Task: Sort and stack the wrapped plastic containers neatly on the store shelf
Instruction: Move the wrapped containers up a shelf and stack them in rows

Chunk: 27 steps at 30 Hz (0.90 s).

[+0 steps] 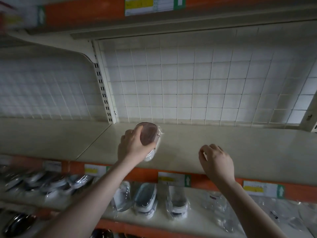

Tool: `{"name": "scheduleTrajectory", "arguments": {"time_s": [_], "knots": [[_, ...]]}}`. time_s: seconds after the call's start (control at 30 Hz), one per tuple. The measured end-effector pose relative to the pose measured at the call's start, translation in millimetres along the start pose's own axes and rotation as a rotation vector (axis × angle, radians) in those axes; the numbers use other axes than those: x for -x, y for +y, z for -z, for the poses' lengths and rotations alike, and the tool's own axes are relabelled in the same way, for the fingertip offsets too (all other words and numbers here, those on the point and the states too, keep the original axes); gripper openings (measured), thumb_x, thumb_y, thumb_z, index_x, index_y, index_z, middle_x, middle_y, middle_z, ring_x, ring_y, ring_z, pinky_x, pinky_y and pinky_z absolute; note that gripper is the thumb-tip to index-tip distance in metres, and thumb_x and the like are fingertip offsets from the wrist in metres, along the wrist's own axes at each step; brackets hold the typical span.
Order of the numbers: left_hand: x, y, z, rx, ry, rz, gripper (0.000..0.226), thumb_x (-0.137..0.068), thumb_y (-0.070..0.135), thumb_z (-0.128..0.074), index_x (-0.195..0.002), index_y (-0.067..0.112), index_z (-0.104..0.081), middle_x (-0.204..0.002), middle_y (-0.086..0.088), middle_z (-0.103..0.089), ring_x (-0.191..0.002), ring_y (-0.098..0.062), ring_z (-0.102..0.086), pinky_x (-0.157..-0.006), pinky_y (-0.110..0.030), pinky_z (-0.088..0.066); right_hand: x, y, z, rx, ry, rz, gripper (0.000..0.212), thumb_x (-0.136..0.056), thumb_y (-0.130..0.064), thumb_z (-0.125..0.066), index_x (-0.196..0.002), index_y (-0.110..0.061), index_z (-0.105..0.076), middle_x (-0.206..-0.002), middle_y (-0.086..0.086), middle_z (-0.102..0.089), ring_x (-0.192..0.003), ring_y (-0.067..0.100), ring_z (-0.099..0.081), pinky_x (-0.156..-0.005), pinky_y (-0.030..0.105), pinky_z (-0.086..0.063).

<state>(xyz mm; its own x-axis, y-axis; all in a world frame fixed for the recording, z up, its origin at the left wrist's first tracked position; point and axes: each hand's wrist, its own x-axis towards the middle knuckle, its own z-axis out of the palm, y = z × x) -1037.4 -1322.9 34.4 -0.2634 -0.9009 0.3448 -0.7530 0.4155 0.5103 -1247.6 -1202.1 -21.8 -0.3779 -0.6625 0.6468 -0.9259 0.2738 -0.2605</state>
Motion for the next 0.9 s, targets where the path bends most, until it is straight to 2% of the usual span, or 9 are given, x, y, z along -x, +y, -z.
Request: {"name": "scheduleTrajectory", "arguments": {"time_s": [0.23,0.33,0.5,0.6,0.67,0.73,0.8,0.9], "knots": [[63.7,-45.9,32.3,0.065,0.003,0.012,0.071,-0.062,0.060,-0.060,-0.127,0.034,-0.049,-0.114,-0.003,-0.055,-0.107,-0.024,-0.053,-0.091,-0.035,-0.046,43.0,-50.8,-0.7,-0.081,0.049,0.084,0.015,-0.069,-0.007,-0.075,-0.063,-0.011,-0.062,-0.061,0.005,-0.056,-0.053,0.030,-0.056,-0.041,0.030,-0.041],[83.2,-70.9,48.4,0.083,0.013,0.008,0.075,-0.058,0.062,-0.055,-0.128,0.035,-0.048,-0.114,-0.001,-0.055,-0.107,-0.022,-0.053,-0.089,-0.033,-0.046,62.2,-74.3,-3.7,-0.076,0.111,0.144,0.018,-0.078,-0.019,-0.054,-0.063,-0.011,-0.061,-0.061,0.004,-0.055,-0.055,0.027,-0.053,-0.045,0.030,-0.042],[115.3,-128.0,77.1,0.082,0.001,-0.022,0.070,-0.071,0.054,-0.067,-0.134,0.037,-0.042,-0.122,0.001,-0.048,-0.115,-0.019,-0.046,-0.091,-0.031,-0.041,97.5,-124.6,-16.3,-0.058,0.141,0.129,0.024,-0.079,-0.022,-0.049,-0.063,-0.010,-0.062,-0.063,0.006,-0.056,-0.059,0.031,-0.055,-0.048,0.032,-0.043],[136.6,-171.4,87.2,0.056,-0.045,-0.018,0.082,-0.062,0.070,-0.047,-0.136,0.038,-0.039,-0.126,0.002,-0.048,-0.116,-0.019,-0.048,-0.092,-0.033,-0.044,126.3,-155.8,-28.6,-0.063,0.108,0.087,0.030,-0.081,-0.026,-0.042,-0.064,-0.010,-0.062,-0.063,0.006,-0.056,-0.058,0.031,-0.055,-0.048,0.031,-0.043],[149.7,-199.7,89.2,0.047,-0.082,-0.015,0.089,-0.058,0.072,-0.038,-0.138,0.034,-0.040,-0.128,0.001,-0.049,-0.117,-0.021,-0.049,-0.095,-0.035,-0.043,146.5,-174.6,-37.8,-0.058,0.045,0.036,0.026,-0.083,-0.024,-0.047,-0.068,-0.010,-0.063,-0.065,0.006,-0.058,-0.060,0.031,-0.055,-0.051,0.032,-0.044],[160.7,-226.4,89.1,0.049,-0.108,-0.007,0.089,-0.059,0.073,-0.038,-0.138,0.030,-0.042,-0.128,-0.001,-0.050,-0.116,-0.021,-0.049,-0.096,-0.037,-0.043,164.3,-191.9,-45.5,-0.056,-0.016,-0.012,0.013,-0.081,-0.014,-0.064,-0.068,-0.009,-0.063,-0.068,0.008,-0.060,-0.063,0.032,-0.056,-0.053,0.032,-0.044],[168.0,-249.2,88.6,0.030,-0.129,0.008,0.088,-0.062,0.072,-0.042,-0.138,0.030,-0.041,-0.129,-0.001,-0.050,-0.116,-0.021,-0.048,-0.096,-0.037,-0.044,177.0,-207.4,-50.1,-0.041,-0.040,-0.038,0.013,-0.070,-0.006,-0.077,-0.068,-0.010,-0.065,-0.068,0.008,-0.062,-0.061,0.031,-0.057,-0.054,0.030,-0.045],[173.0,-272.7,82.6,0.010,-0.185,0.040,0.079,-0.073,0.064,-0.058,-0.141,0.030,-0.036,-0.135,-0.001,-0.044,-0.120,-0.021,-0.044,-0.094,-0.033,-0.043,188.3,-220.2,-58.4,-0.024,-0.030,-0.053,0.016,-0.064,-0.003,-0.081,-0.068,-0.009,-0.067,-0.066,0.009,-0.062,-0.059,0.031,-0.058,-0.053,0.028,-0.044]]}}
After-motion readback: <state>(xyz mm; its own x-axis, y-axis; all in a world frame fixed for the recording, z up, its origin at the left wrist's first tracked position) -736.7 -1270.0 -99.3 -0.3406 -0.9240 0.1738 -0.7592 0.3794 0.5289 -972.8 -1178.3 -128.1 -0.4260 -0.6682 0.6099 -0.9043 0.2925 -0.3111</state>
